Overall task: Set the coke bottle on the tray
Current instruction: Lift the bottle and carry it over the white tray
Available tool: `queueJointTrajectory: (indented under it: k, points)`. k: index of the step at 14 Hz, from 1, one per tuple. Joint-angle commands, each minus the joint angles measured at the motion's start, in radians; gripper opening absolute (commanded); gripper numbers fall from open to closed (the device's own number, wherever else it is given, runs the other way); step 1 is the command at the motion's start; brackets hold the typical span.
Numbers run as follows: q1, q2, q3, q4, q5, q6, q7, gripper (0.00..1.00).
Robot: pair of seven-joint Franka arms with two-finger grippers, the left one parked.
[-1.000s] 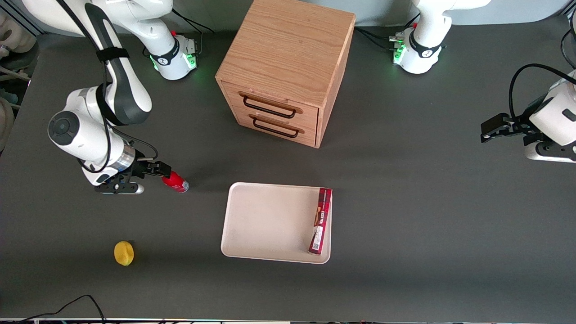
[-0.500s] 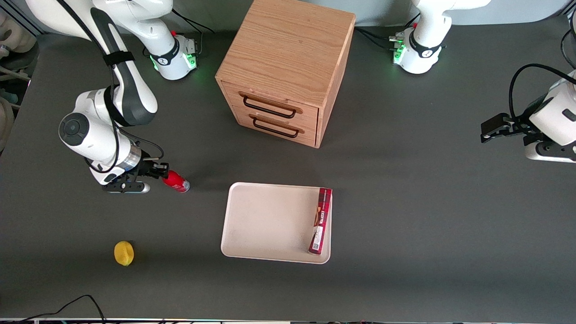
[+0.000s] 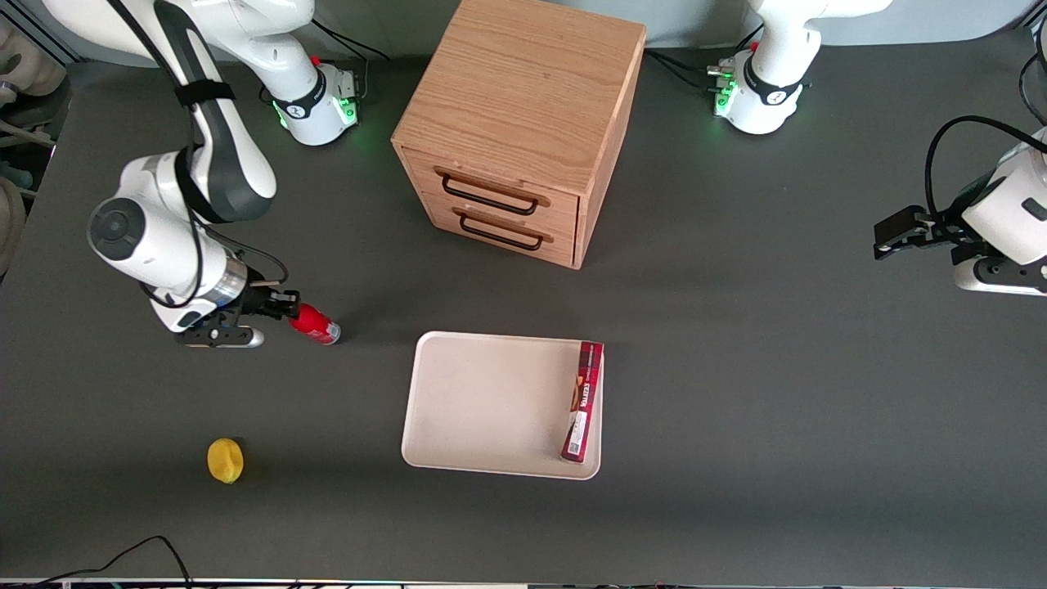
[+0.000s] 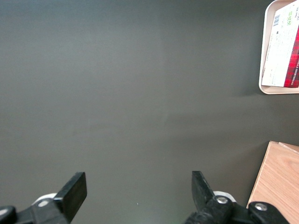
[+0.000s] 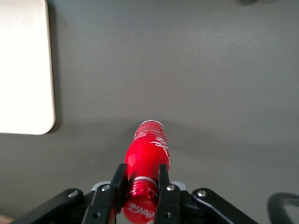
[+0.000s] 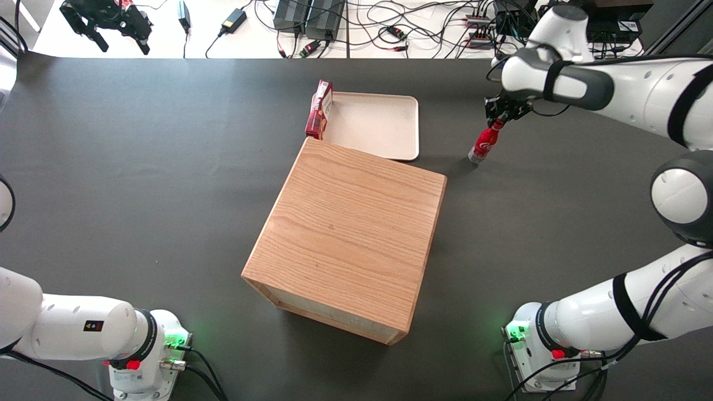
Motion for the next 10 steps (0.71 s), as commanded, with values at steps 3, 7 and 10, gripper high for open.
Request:
queueJointTrajectory:
  k: [3,7,10]
  points:
    - [-0.023,-0.036,-0.009,0.324,0.004,-0.399,-0.010,0.00]
    - [-0.042,0.025,-0.009,0.608,-0.055,-0.656,-0.007,0.00]
    - [-0.032,0.097,-0.009,0.687,-0.057,-0.671,0.017,0.00]
